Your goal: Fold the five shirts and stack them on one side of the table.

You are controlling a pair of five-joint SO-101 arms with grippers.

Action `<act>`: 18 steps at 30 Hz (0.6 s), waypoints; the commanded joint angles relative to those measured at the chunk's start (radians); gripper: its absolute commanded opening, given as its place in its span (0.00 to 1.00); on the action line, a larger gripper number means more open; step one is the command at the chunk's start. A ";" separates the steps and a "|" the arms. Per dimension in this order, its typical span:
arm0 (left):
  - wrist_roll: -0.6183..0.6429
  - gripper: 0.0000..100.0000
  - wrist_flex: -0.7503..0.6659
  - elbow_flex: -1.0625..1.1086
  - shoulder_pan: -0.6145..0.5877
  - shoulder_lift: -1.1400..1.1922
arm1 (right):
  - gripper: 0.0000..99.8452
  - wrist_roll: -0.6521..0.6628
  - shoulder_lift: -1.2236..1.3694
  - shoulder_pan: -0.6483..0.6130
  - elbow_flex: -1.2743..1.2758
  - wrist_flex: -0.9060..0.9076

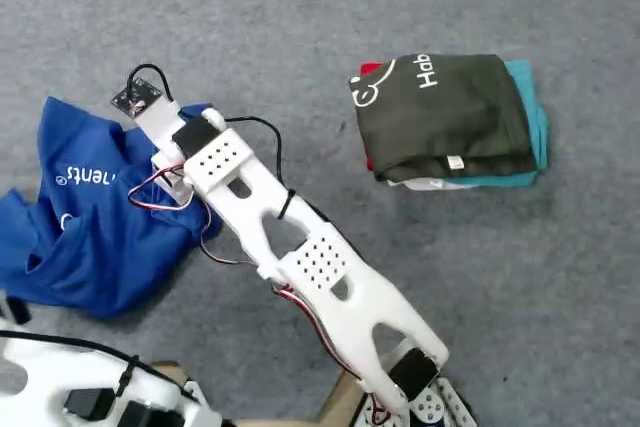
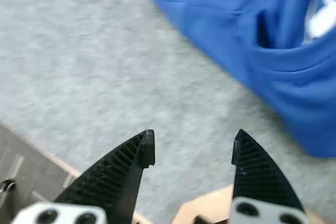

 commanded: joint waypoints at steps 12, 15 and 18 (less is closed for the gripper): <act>0.704 0.25 0.012 -0.357 0.634 0.646 | 0.01 0.002 -0.122 0.267 -0.222 0.233; 0.847 0.25 0.044 -0.513 0.714 0.867 | 0.01 0.017 -0.251 0.298 -0.062 0.233; 0.919 0.25 0.087 -0.653 0.780 1.059 | 0.01 0.046 -0.417 0.304 0.191 0.233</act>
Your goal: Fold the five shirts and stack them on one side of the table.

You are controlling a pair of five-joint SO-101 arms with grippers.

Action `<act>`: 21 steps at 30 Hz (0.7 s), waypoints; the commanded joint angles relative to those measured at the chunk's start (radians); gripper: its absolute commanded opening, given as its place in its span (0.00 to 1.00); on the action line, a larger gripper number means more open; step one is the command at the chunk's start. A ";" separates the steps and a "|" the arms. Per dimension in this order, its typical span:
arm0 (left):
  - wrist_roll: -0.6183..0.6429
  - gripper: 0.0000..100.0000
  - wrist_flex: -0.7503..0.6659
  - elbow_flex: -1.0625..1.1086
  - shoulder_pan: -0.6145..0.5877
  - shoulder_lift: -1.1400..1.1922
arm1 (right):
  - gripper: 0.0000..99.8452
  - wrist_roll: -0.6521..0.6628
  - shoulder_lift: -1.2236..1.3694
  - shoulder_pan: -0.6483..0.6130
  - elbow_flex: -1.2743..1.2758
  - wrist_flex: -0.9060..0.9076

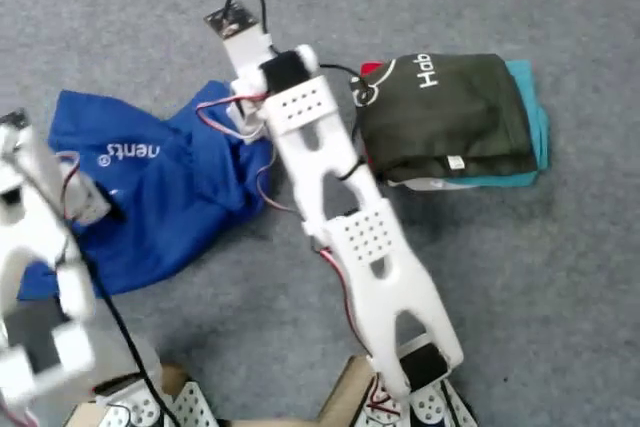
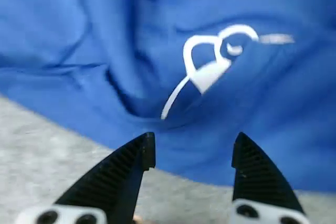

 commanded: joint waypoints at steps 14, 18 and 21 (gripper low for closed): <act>0.060 0.03 0.074 -0.272 0.185 0.353 | 0.01 0.100 -0.792 -0.017 0.952 0.003; -0.044 0.03 0.106 -0.277 0.104 0.347 | 0.01 0.100 -0.855 -0.068 1.023 0.005; -0.114 0.03 0.135 -0.255 0.005 0.292 | 0.01 0.100 -0.878 -0.092 1.027 0.002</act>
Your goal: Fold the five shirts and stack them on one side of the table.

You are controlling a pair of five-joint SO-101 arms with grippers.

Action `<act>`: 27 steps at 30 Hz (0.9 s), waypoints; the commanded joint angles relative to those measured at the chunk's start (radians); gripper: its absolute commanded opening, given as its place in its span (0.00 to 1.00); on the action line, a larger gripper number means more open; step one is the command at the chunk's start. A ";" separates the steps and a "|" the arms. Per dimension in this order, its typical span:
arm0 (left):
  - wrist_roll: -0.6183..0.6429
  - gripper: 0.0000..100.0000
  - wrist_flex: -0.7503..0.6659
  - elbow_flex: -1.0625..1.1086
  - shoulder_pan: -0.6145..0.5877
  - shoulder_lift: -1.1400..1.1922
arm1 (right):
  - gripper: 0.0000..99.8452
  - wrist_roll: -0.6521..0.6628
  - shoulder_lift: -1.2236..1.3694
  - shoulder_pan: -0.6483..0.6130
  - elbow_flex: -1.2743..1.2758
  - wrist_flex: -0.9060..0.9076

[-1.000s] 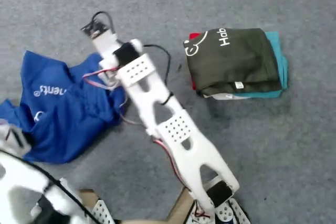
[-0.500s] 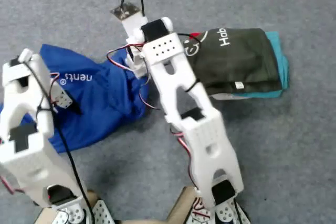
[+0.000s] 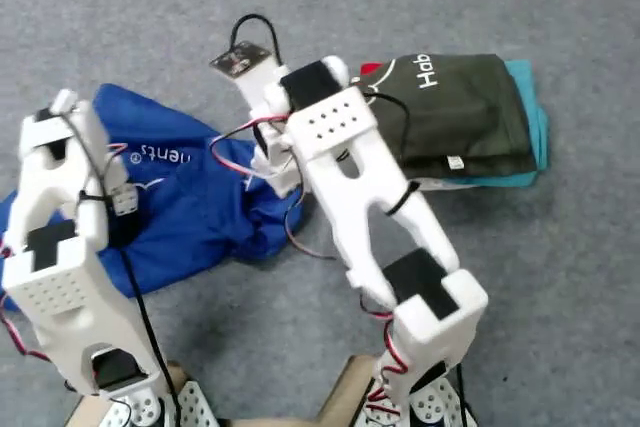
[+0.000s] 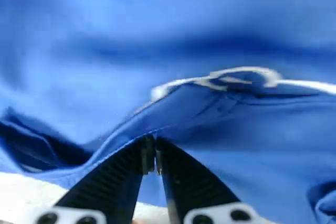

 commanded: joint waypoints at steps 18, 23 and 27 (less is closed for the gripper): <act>-0.701 0.03 0.023 -0.036 -0.857 -0.720 | 0.02 -0.021 0.386 -0.175 -0.464 -0.002; -0.707 0.03 -0.043 -0.150 -0.989 -0.720 | 0.18 -0.138 0.634 -0.273 -0.736 -0.005; -0.701 0.03 -0.041 -0.189 -1.018 -0.720 | 0.36 -0.212 0.823 -0.350 -1.030 -0.028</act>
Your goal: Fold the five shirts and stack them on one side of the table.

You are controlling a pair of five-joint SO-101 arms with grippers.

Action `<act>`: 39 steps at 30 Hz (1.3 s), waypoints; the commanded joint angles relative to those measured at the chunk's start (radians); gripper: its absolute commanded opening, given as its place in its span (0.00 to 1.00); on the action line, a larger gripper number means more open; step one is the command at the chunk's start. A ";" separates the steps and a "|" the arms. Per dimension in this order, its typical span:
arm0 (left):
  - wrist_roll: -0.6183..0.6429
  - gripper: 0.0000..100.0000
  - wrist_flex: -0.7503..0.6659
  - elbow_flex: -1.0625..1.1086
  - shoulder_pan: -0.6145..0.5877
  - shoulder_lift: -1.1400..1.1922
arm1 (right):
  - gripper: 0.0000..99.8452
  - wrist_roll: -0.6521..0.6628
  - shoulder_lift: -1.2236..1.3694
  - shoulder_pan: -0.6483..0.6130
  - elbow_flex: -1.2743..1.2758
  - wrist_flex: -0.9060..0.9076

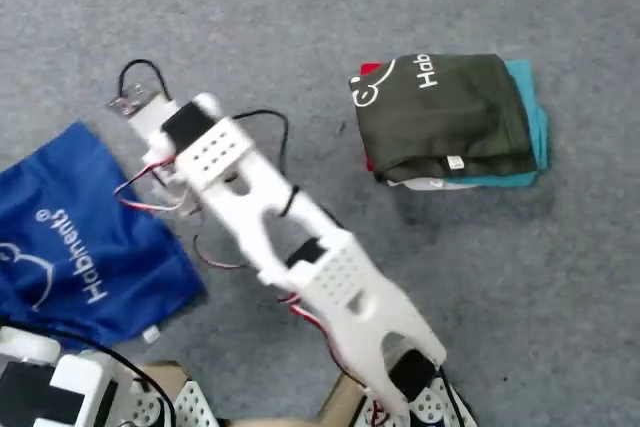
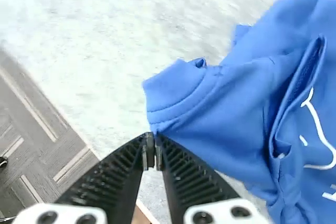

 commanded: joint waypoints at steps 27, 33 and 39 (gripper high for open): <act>0.916 0.27 -0.058 -0.182 1.026 0.442 | 0.01 -0.035 -0.248 0.354 -0.518 0.017; 1.174 0.24 -0.025 -0.565 1.030 0.898 | 0.01 -0.032 -0.255 0.356 -0.512 0.017; 1.206 0.19 0.210 -0.986 1.017 1.221 | 0.01 -0.028 -0.262 0.356 -0.395 0.017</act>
